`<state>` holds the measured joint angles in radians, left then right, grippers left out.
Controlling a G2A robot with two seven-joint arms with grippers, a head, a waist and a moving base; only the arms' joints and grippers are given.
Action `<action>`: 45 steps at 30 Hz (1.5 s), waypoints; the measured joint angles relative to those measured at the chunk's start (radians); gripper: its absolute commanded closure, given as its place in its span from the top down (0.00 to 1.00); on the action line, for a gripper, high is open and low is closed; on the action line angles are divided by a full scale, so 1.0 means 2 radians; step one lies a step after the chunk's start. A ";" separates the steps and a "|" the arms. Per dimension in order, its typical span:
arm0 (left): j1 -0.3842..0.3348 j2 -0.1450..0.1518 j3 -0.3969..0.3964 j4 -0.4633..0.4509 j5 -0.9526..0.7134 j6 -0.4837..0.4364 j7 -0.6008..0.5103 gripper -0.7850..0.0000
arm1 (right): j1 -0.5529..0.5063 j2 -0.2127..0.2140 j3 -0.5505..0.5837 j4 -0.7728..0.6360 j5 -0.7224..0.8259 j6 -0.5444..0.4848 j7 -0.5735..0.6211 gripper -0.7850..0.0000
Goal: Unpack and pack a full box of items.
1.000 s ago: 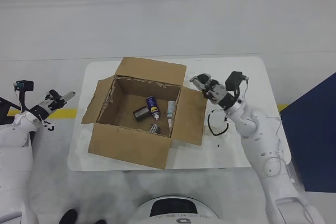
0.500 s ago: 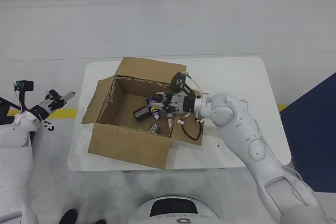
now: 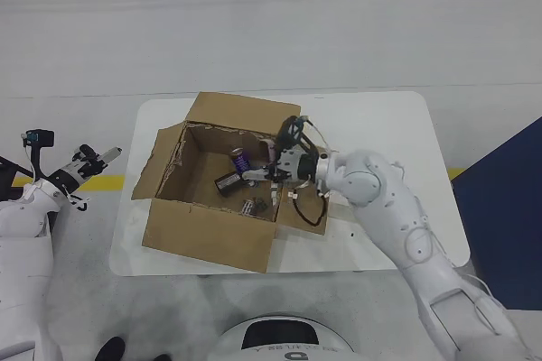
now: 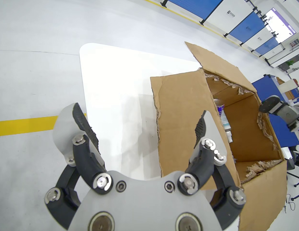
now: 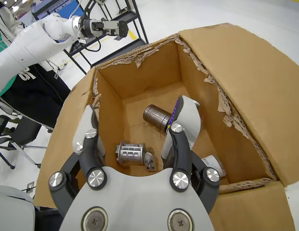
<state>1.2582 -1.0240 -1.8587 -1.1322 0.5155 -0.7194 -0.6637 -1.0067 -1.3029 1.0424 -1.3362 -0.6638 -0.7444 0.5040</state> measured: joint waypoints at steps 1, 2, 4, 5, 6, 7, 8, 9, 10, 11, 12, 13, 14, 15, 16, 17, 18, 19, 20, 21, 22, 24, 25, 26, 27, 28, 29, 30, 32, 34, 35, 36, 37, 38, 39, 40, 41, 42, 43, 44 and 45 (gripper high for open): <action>0.000 0.000 0.000 0.000 0.000 0.000 0.000 1.00 | -0.010 0.004 0.013 -0.005 -0.001 -0.008 -0.014 1.00; 0.000 0.000 0.000 0.000 0.000 0.000 0.000 1.00 | -0.018 0.007 0.025 -0.010 -0.002 -0.014 -0.027 1.00; 0.001 0.000 -0.001 -0.001 0.002 0.002 0.002 1.00 | -0.039 0.014 0.056 -0.020 -0.005 -0.029 -0.054 1.00; 0.003 0.001 -0.002 -0.005 0.009 0.006 0.009 1.00 | -0.047 0.017 0.068 -0.024 -0.006 -0.036 -0.061 1.00; 0.007 0.002 -0.004 -0.010 0.025 0.012 0.023 1.00 | -0.054 0.020 0.080 -0.028 -0.005 -0.043 -0.067 1.00; 0.013 0.002 -0.005 -0.012 0.053 0.019 0.048 1.00 | -0.064 0.024 0.096 -0.034 -0.004 -0.052 -0.070 1.00; 0.016 0.003 -0.004 -0.008 0.072 0.024 0.065 1.00 | -0.070 0.027 0.107 -0.038 -0.002 -0.057 -0.072 1.00; 0.017 0.003 -0.004 -0.002 0.086 0.028 0.078 1.00 | -0.075 0.029 0.117 -0.042 0.001 -0.061 -0.072 1.00; 0.017 0.003 -0.004 0.009 0.099 0.033 0.090 1.00 | -0.081 0.032 0.128 -0.046 0.004 -0.065 -0.072 1.00; 0.015 0.004 -0.002 0.016 0.110 0.036 0.096 1.00 | -0.085 0.034 0.135 -0.048 0.006 -0.067 -0.071 1.00; 0.013 0.005 0.001 0.024 0.124 0.039 0.100 1.00 | -0.088 0.036 0.141 -0.050 0.008 -0.069 -0.070 1.00; 0.010 0.006 0.006 0.032 0.149 0.045 0.104 1.00 | -0.092 0.038 0.147 -0.052 0.011 -0.073 -0.068 1.00; 0.009 0.008 0.011 0.035 0.174 0.050 0.107 1.00 | -0.094 0.039 0.151 -0.052 0.012 -0.075 -0.067 1.00; 0.007 0.009 0.017 0.038 0.200 0.056 0.113 1.00 | -0.095 0.040 0.155 -0.051 0.014 -0.077 -0.065 1.00; 0.007 0.009 0.026 0.040 0.230 0.060 0.122 1.00 | -0.096 0.042 0.158 -0.048 0.017 -0.078 -0.064 1.00; 0.006 0.009 0.033 0.041 0.249 0.060 0.128 1.00 | -0.096 0.042 0.159 -0.045 0.019 -0.079 -0.062 1.00; 0.006 0.010 0.040 0.041 0.268 0.059 0.133 1.00 | -0.096 0.043 0.160 -0.041 0.020 -0.079 -0.061 1.00; 0.006 0.010 0.050 0.041 0.293 0.061 0.142 1.00 | -0.094 0.044 0.161 -0.035 0.021 -0.076 -0.058 1.00; 0.006 0.010 0.058 0.040 0.311 0.064 0.149 1.00 | -0.093 0.045 0.161 -0.031 0.021 -0.075 -0.057 1.00; 0.006 0.009 0.066 0.040 0.327 0.067 0.158 1.00 | -0.091 0.045 0.162 -0.027 0.021 -0.074 -0.055 1.00; 0.006 0.008 0.078 0.039 0.344 0.067 0.168 1.00 | -0.089 0.046 0.162 -0.022 0.022 -0.074 -0.054 1.00; 0.003 0.007 0.095 0.039 0.360 0.059 0.180 1.00 | -0.086 0.048 0.164 -0.015 0.024 -0.075 -0.053 1.00; 0.001 0.006 0.105 0.038 0.367 0.053 0.186 1.00 | -0.085 0.049 0.166 -0.011 0.025 -0.075 -0.052 1.00; -0.001 0.005 0.113 0.038 0.372 0.048 0.191 1.00 | -0.084 0.050 0.168 -0.008 0.027 -0.075 -0.051 1.00; -0.002 0.004 0.121 0.039 0.377 0.042 0.196 1.00 | -0.083 0.050 0.169 -0.005 0.029 -0.074 -0.050 1.00; -0.005 0.003 0.131 0.041 0.382 0.033 0.201 1.00 | -0.082 0.051 0.171 -0.003 0.031 -0.074 -0.049 1.00; -0.008 0.003 0.138 0.043 0.385 0.029 0.204 1.00 | -0.081 0.052 0.172 0.000 0.033 -0.074 -0.049 1.00; -0.011 0.002 0.143 0.046 0.386 0.026 0.207 1.00 | -0.080 0.053 0.173 0.002 0.035 -0.075 -0.048 1.00; -0.018 0.000 0.153 0.055 0.372 0.014 0.215 1.00 | -0.078 0.055 0.176 0.008 0.040 -0.077 -0.047 1.00; -0.023 -0.002 0.151 0.064 0.337 -0.007 0.223 1.00 | -0.076 0.057 0.178 0.013 0.044 -0.080 -0.045 1.00; -0.025 -0.002 0.148 0.069 0.318 -0.018 0.224 1.00 | -0.075 0.057 0.179 0.014 0.045 -0.081 -0.044 1.00; -0.026 -0.001 0.143 0.073 0.299 -0.031 0.224 1.00 | -0.075 0.058 0.179 0.015 0.046 -0.081 -0.044 1.00; -0.027 0.000 0.136 0.079 0.270 -0.051 0.221 1.00 | -0.074 0.059 0.179 0.016 0.048 -0.082 -0.043 1.00; -0.027 0.001 0.130 0.083 0.249 -0.067 0.217 1.00 | -0.073 0.059 0.178 0.017 0.050 -0.082 -0.043 1.00; -0.027 0.002 0.125 0.087 0.229 -0.084 0.212 1.00 | -0.073 0.059 0.178 0.017 0.051 -0.082 -0.043 1.00; -0.027 0.004 0.118 0.092 0.203 -0.107 0.204 1.00 | -0.072 0.060 0.177 0.018 0.052 -0.082 -0.043 1.00; -0.027 0.006 0.113 0.095 0.183 -0.126 0.198 1.00 | -0.071 0.060 0.176 0.019 0.053 -0.082 -0.043 1.00; -0.026 0.008 0.111 0.097 0.165 -0.140 0.191 1.00 | -0.070 0.061 0.175 0.020 0.054 -0.082 -0.043 1.00; -0.023 0.010 0.110 0.093 0.140 -0.148 0.181 1.00 | -0.068 0.061 0.174 0.022 0.054 -0.082 -0.044 1.00; -0.020 0.012 0.111 0.085 0.121 -0.148 0.173 1.00 | -0.067 0.061 0.173 0.024 0.054 -0.082 -0.045 1.00; -0.014 0.014 0.113 0.075 0.101 -0.148 0.165 1.00 | -0.066 0.062 0.172 0.026 0.055 -0.082 -0.046 1.00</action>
<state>1.2293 -0.9968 -1.6331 -0.9819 0.7180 -1.0151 -0.3344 -1.1392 -1.1797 1.3874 -1.2834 -0.5545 -0.9085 0.4126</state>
